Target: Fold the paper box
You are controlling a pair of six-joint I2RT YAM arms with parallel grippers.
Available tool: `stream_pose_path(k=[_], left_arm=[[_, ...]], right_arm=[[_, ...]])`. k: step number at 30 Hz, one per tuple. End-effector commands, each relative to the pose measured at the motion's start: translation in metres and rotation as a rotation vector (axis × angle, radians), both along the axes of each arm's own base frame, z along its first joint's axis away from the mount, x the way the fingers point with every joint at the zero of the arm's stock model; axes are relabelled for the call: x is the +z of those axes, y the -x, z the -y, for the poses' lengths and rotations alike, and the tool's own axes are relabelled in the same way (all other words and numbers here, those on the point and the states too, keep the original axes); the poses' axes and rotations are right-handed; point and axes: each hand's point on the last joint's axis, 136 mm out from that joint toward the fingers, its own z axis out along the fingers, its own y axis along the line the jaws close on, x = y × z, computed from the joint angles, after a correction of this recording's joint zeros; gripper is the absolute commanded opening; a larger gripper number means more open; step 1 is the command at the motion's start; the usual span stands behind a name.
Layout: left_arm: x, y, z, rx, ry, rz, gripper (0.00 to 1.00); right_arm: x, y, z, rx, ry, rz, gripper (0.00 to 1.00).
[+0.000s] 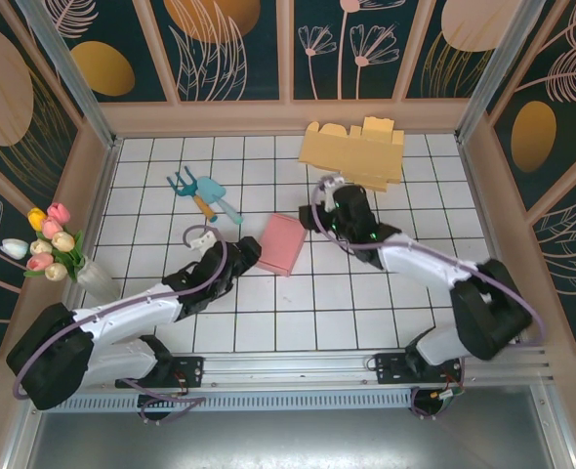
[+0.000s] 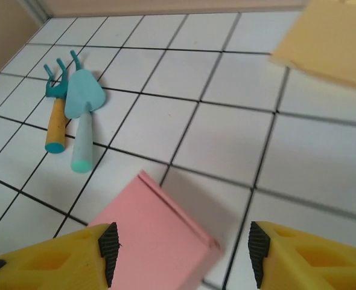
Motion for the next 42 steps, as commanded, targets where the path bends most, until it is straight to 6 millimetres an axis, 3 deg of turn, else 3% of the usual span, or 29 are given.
stream_pose_path(k=[1,4,7,14,30,35,39,42], left_arm=[[-0.008,0.007,0.020,0.017,0.141,-0.092,0.90],[-0.017,0.008,0.032,0.012,0.189,-0.123,0.86],[-0.020,0.007,0.042,0.006,0.198,-0.137,0.83],[-0.025,0.000,0.052,0.013,0.202,-0.143,0.78],[-0.041,-0.022,0.067,0.032,0.120,-0.155,0.72],[-0.032,-0.041,0.079,0.001,0.063,-0.091,0.72],[-0.015,-0.073,0.098,-0.091,0.007,-0.026,0.71],[-0.018,-0.098,0.102,-0.132,-0.042,-0.024,0.71]], right_arm=[[-0.036,-0.006,-0.022,0.237,0.131,-0.084,0.61],[-0.056,-0.018,-0.038,0.337,0.117,-0.150,0.60],[-0.071,-0.031,-0.036,0.378,0.095,-0.192,0.58],[-0.088,-0.019,-0.043,0.493,0.043,-0.235,0.54],[-0.122,-0.009,-0.044,0.538,0.057,-0.330,0.51],[-0.119,-0.008,-0.040,0.526,0.060,-0.322,0.43],[-0.103,-0.013,-0.034,0.480,0.022,-0.293,0.38],[-0.090,-0.021,-0.028,0.428,-0.020,-0.259,0.37]])
